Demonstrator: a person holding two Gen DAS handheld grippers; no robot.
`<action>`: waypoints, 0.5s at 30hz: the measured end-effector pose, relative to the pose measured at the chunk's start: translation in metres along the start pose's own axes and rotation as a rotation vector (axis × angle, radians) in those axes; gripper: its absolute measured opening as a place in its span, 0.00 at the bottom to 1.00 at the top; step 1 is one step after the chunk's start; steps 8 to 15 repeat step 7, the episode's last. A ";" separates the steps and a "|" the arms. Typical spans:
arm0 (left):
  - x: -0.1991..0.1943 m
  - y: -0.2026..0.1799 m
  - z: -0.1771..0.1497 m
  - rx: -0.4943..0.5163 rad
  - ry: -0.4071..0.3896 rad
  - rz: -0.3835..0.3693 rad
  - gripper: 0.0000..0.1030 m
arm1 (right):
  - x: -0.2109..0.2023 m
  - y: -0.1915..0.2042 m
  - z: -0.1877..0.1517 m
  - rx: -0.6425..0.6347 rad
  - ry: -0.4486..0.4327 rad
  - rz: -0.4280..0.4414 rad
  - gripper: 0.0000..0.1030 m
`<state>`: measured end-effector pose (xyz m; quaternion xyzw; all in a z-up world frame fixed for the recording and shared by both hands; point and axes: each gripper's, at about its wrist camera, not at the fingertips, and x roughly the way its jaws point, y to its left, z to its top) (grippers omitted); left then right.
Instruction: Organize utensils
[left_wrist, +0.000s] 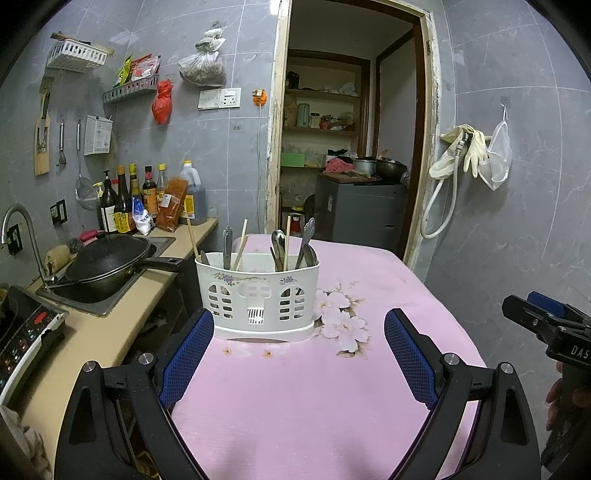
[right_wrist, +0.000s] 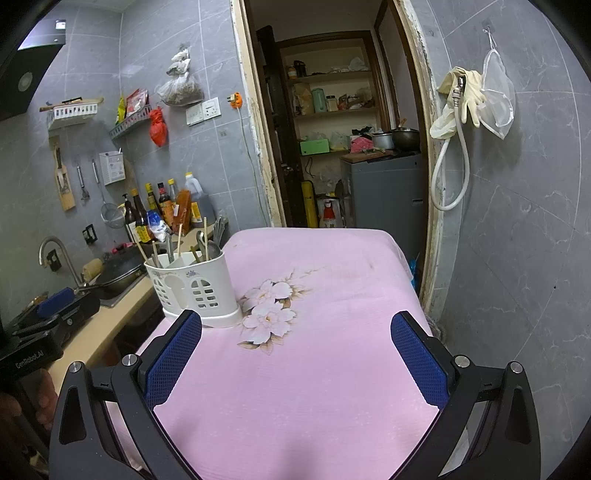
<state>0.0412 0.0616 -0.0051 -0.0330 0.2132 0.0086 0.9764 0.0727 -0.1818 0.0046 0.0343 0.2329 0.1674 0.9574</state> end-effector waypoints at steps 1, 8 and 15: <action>0.000 0.000 0.000 -0.002 0.000 0.000 0.88 | -0.001 0.000 -0.001 0.001 0.000 -0.001 1.00; 0.002 -0.001 -0.001 0.001 0.007 0.002 0.88 | -0.003 0.000 -0.004 0.000 0.003 -0.001 1.00; 0.002 -0.001 -0.001 0.001 0.007 0.002 0.88 | -0.003 0.000 -0.004 0.000 0.003 -0.001 1.00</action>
